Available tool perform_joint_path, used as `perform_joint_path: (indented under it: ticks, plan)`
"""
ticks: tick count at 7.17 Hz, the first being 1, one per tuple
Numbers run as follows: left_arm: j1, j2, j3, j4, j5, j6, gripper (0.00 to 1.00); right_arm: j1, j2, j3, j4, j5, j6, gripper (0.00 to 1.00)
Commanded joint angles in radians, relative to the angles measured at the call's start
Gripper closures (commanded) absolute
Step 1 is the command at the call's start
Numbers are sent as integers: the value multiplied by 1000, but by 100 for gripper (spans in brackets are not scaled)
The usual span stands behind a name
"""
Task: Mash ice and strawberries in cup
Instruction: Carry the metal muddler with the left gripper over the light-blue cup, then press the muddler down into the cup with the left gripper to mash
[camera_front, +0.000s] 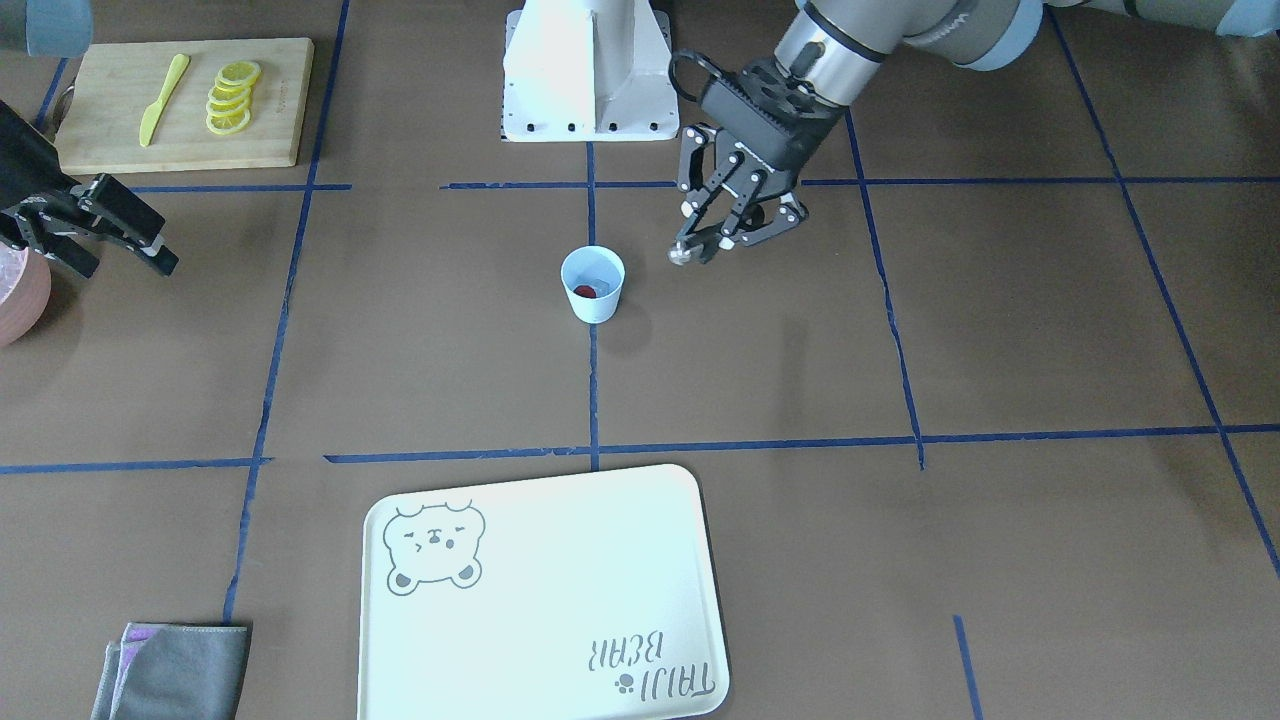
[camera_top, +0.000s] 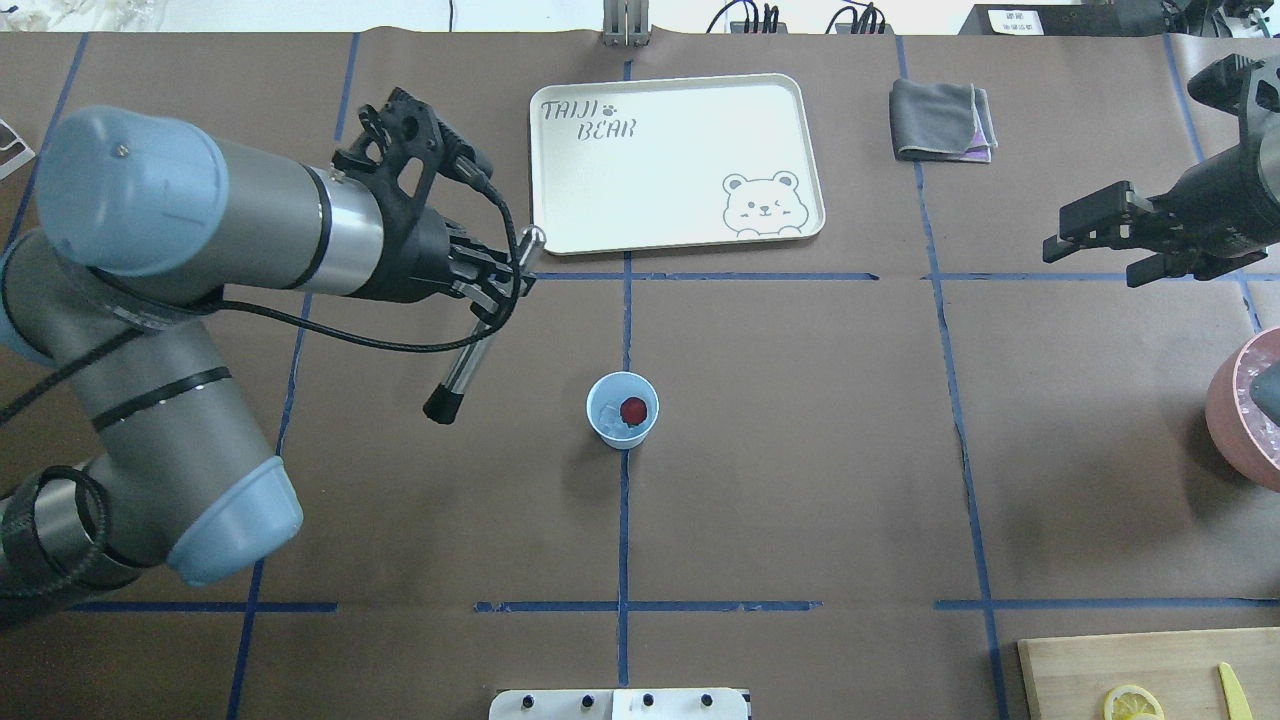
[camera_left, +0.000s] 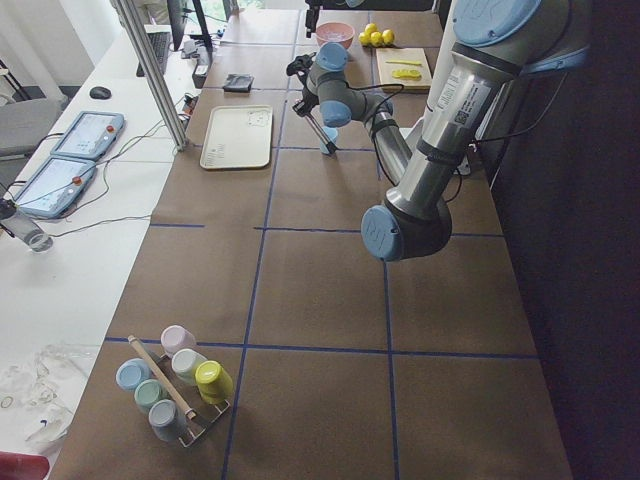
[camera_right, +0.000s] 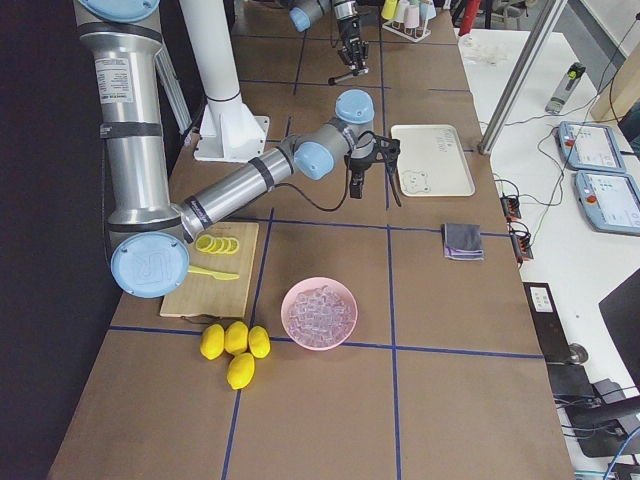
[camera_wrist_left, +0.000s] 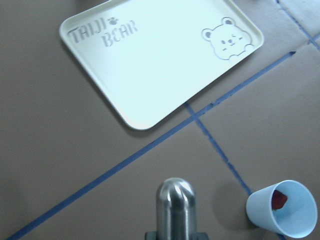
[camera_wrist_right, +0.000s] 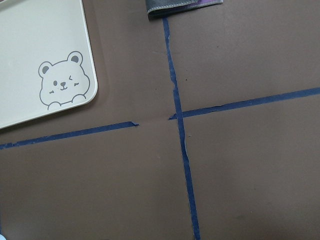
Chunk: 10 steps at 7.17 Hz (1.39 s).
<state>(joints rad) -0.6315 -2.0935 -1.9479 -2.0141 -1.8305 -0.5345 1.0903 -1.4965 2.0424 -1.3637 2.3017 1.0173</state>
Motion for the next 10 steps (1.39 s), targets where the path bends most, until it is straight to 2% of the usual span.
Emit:
perform_joint_path:
  ticks: [1, 2, 3, 5, 7, 10]
  plan:
    - [161, -96, 129, -205, 322, 5, 100, 10, -1, 1, 0, -2, 0, 1]
    - [183, -126, 185, -247, 414, 7, 100, 10, -1, 1, 0, -4, 0, 1]
    - [185, -129, 191, -315, 419, 7, 100, 10, -1, 1, 0, -5, 0, 1]
    - [185, -134, 187, -353, 422, 10, 100, 10, -1, 2, 0, -7, 0, 1]
    - [219, -122, 295, -562, 477, 8, 100, 10, 1, 2, 0, -8, 0, 1]
    - [219, -92, 259, -574, 468, 11, 100, 10, -1, 2, 0, -8, 0, 1]
